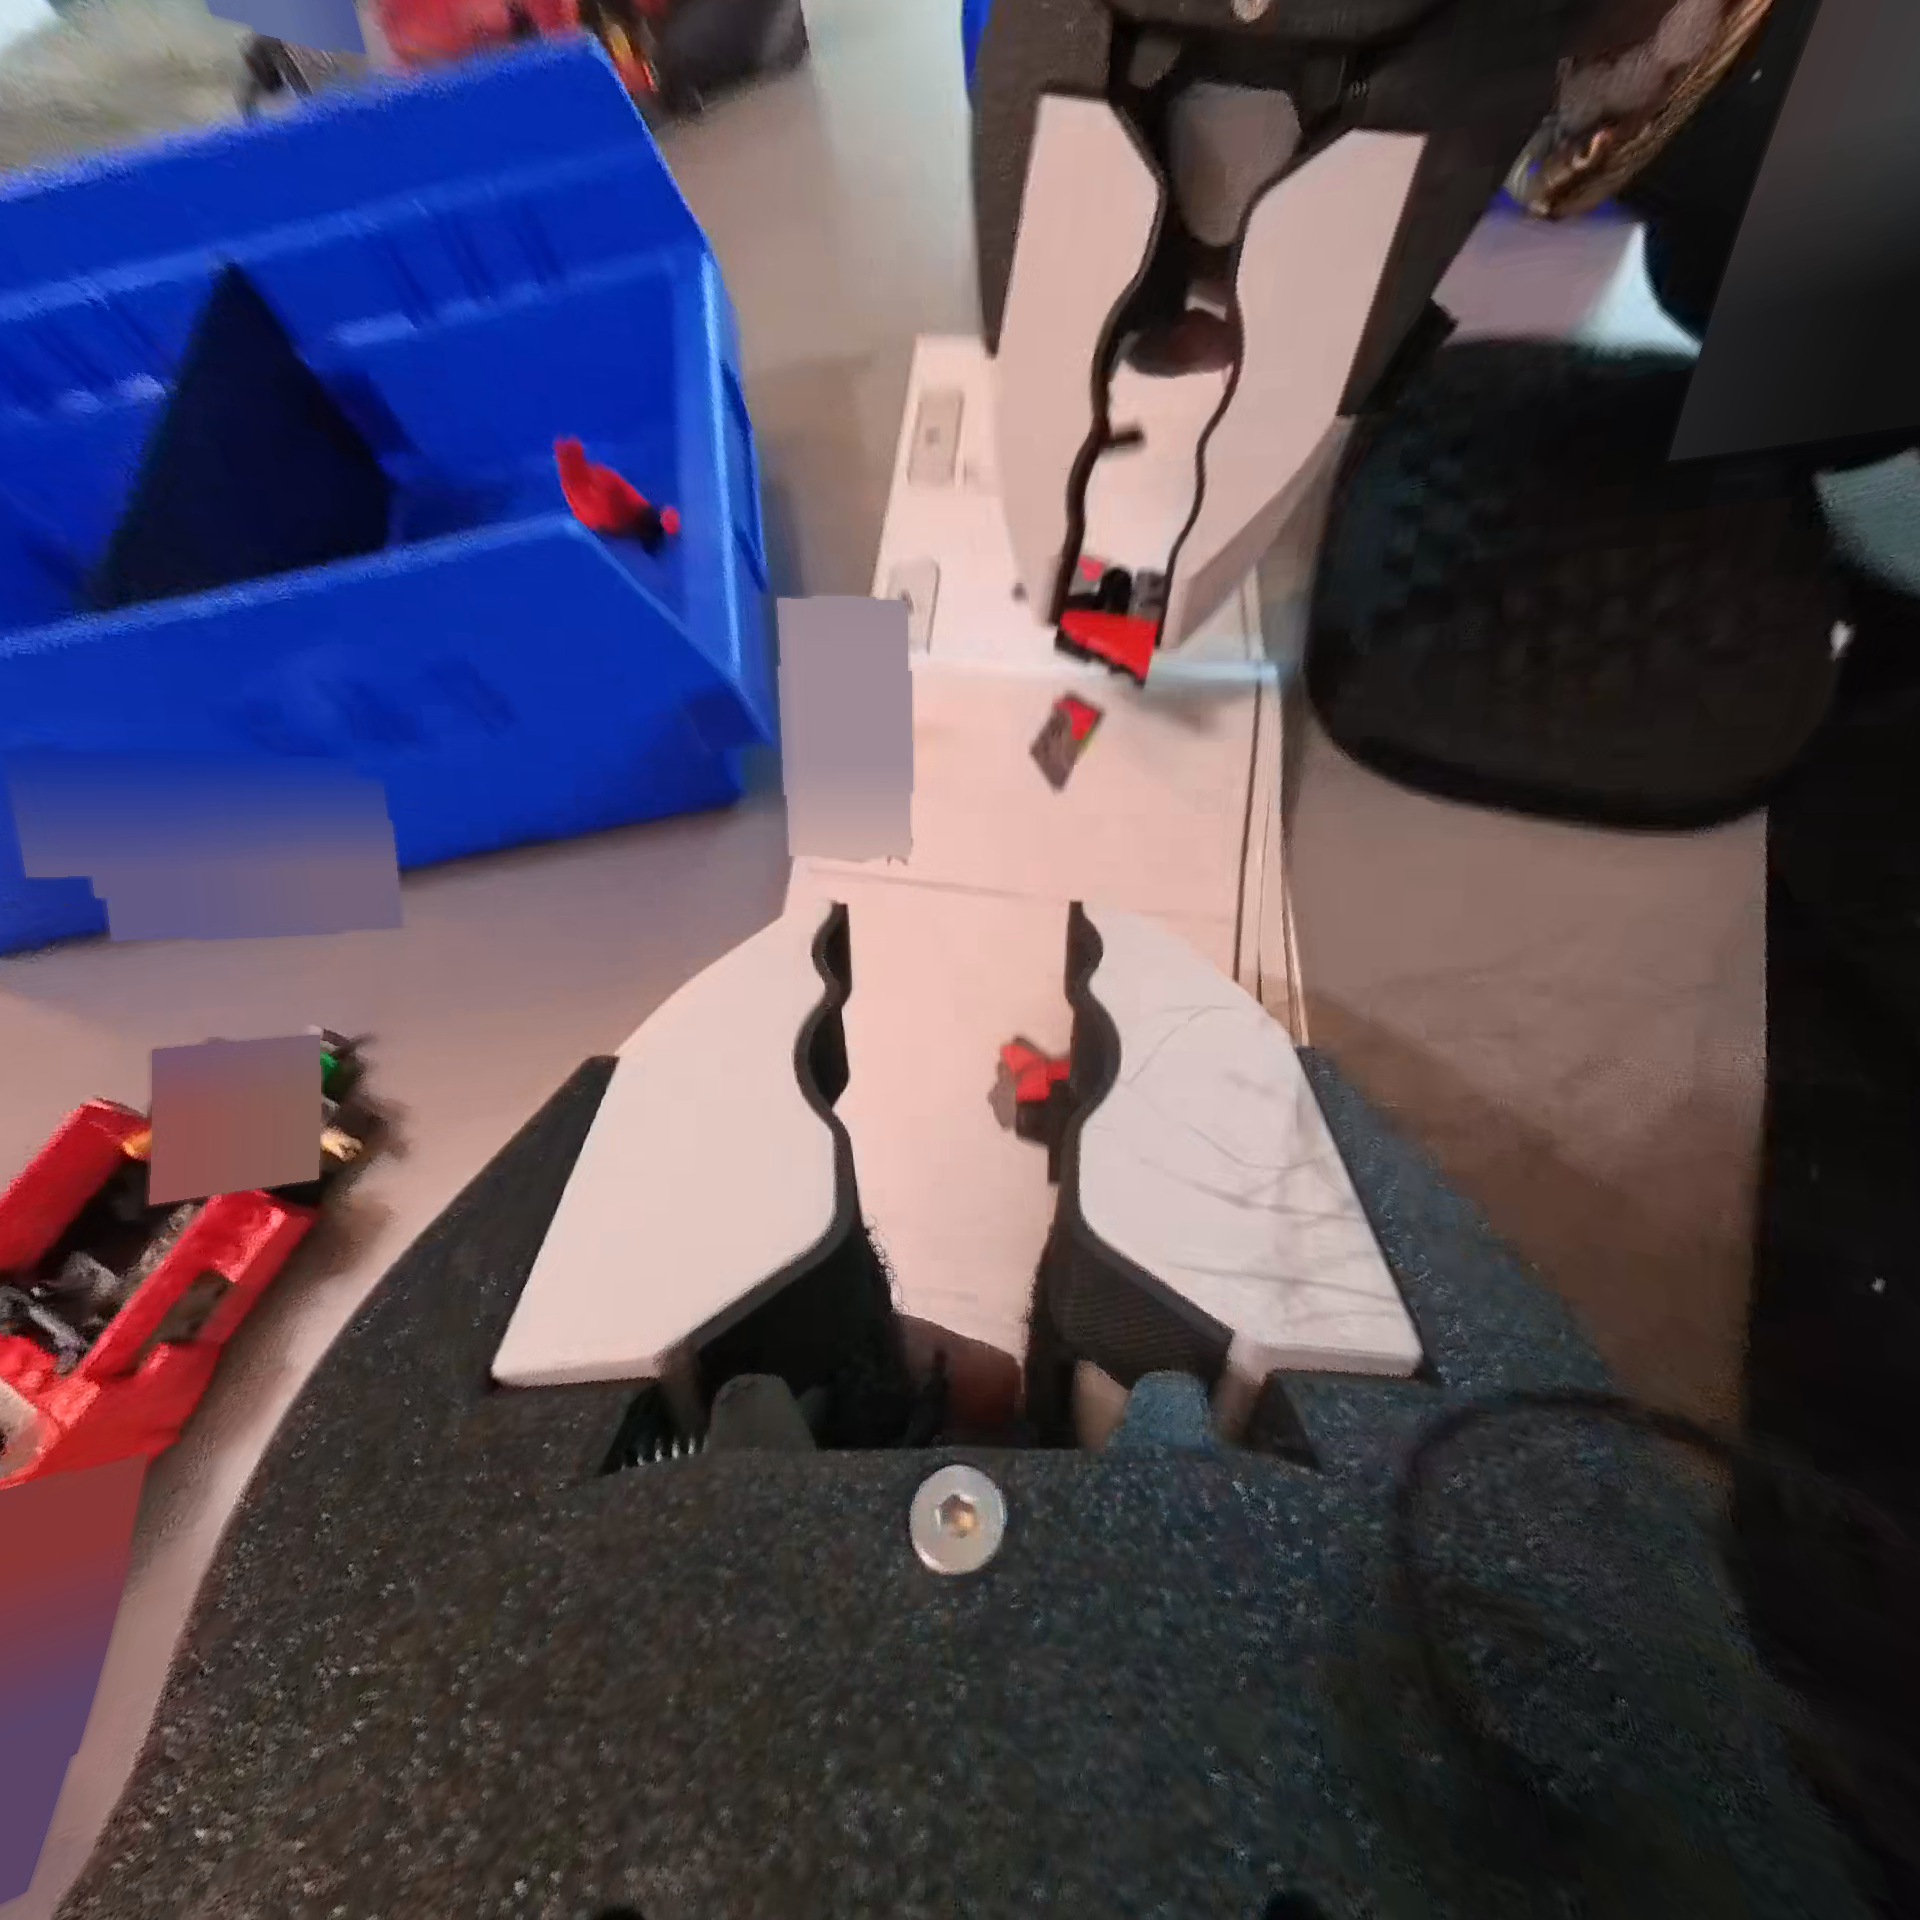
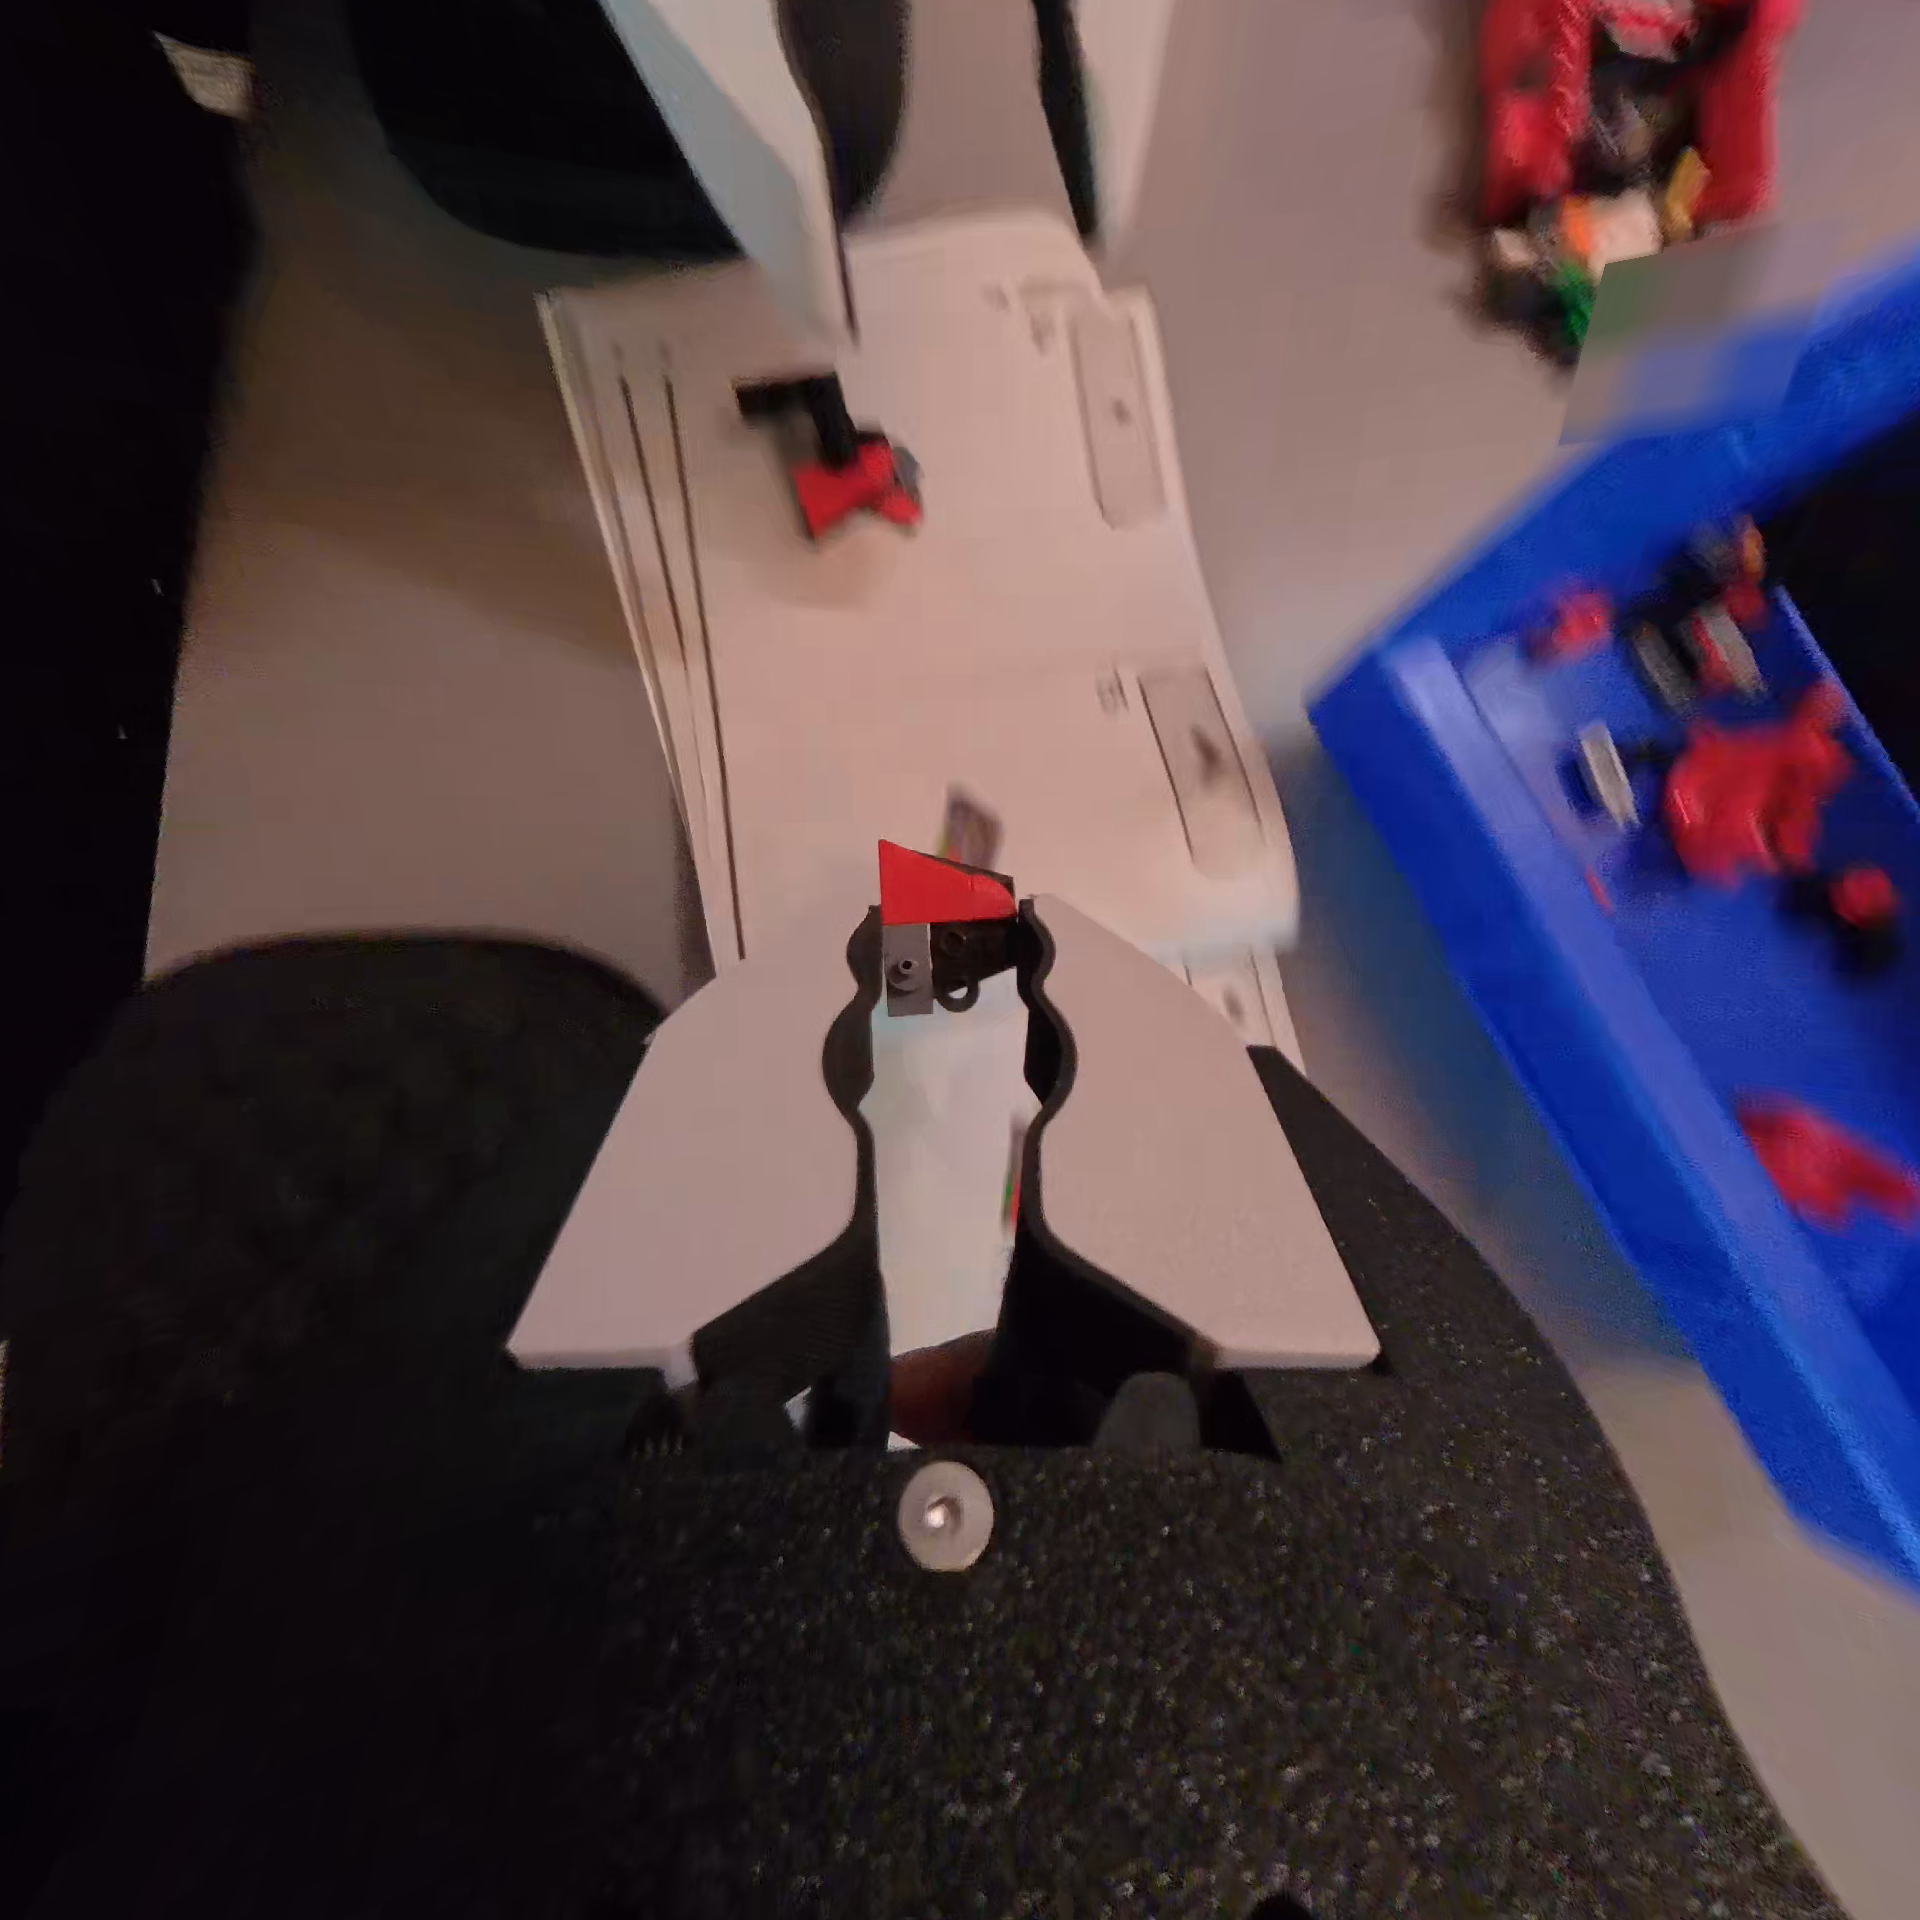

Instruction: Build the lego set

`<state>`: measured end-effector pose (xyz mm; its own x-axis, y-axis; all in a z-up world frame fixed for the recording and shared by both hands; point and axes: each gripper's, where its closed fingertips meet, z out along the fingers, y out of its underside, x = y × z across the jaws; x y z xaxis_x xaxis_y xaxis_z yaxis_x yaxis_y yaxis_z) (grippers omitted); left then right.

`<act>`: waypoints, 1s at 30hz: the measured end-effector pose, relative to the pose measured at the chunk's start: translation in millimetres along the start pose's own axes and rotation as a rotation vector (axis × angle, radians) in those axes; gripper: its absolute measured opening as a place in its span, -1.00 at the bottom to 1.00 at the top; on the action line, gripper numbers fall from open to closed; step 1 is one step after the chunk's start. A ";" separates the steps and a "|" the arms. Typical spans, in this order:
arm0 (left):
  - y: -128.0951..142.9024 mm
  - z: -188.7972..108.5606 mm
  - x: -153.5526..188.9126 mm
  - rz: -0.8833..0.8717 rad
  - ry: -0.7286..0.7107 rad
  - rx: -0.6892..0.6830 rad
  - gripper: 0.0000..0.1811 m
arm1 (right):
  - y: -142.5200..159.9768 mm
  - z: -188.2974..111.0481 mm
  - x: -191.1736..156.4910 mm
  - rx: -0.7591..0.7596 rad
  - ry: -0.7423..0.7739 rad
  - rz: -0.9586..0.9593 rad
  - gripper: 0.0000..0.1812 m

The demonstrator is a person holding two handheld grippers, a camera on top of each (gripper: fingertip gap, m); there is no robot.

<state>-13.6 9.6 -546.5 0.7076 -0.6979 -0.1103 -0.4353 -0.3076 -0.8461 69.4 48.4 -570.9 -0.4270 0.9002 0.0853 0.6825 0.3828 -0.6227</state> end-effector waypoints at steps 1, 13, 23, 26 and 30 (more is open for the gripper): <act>-8.6 0.2 0.6 -0.002 -0.005 0.041 -0.57 | 17.2 -15.5 6.5 -0.034 0.044 0.043 -0.73; -34.3 87.9 55.5 -0.112 0.146 -0.055 -0.86 | 110.1 -46.1 18.5 -0.014 0.238 0.379 -0.73; -10.3 126.2 55.2 0.179 0.038 -0.352 -1.00 | 111.9 -36.6 18.5 -0.055 0.254 0.333 -0.73; -8.8 126.3 56.1 0.187 0.044 -0.365 -1.00 | 111.3 -35.9 16.8 -0.054 0.245 0.310 -0.73; -7.9 125.4 58.1 0.157 0.070 -0.365 -1.00 | 114.1 -45.3 22.8 -0.028 0.273 0.316 -0.73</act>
<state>100.7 52.6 -611.6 0.5828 -0.7932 -0.1767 -0.7129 -0.3947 -0.5796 164.4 122.0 -604.7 -0.0237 0.9948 0.0990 0.7720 0.0811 -0.6305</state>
